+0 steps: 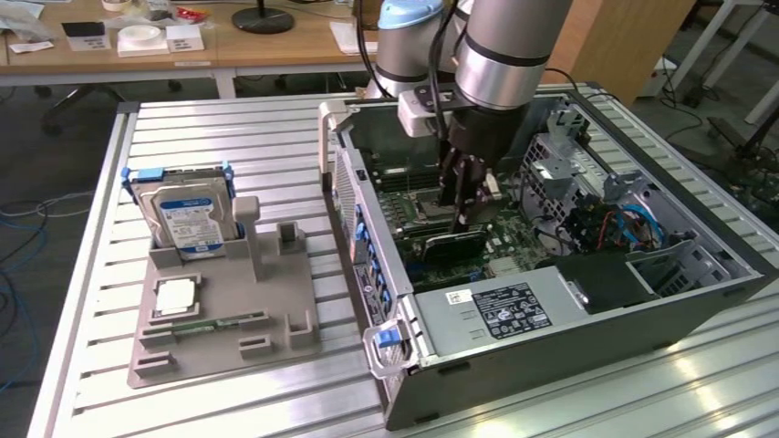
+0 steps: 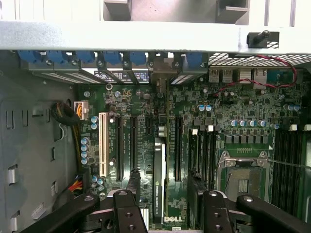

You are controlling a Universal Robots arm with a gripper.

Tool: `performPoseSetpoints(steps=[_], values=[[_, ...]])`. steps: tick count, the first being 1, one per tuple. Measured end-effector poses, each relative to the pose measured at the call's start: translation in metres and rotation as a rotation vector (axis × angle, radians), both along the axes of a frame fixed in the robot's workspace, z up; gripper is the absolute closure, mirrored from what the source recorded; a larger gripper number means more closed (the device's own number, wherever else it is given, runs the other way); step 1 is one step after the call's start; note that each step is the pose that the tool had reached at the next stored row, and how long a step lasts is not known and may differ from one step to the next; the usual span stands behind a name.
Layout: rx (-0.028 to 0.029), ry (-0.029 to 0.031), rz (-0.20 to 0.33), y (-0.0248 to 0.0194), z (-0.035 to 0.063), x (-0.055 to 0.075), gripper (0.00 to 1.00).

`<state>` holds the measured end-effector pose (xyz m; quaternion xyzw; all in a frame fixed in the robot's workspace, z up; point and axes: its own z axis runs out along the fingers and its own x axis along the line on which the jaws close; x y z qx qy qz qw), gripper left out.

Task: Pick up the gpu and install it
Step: 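Insert the gpu into the slot, then press down on the gpu until it lock into place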

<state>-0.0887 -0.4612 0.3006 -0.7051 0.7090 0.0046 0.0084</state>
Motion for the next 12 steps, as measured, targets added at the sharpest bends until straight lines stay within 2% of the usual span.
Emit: performPoseSetpoints(steps=[12], values=[[0.0001, 0.0, 0.0, 0.0, 0.0022, 0.0005, 0.49]])
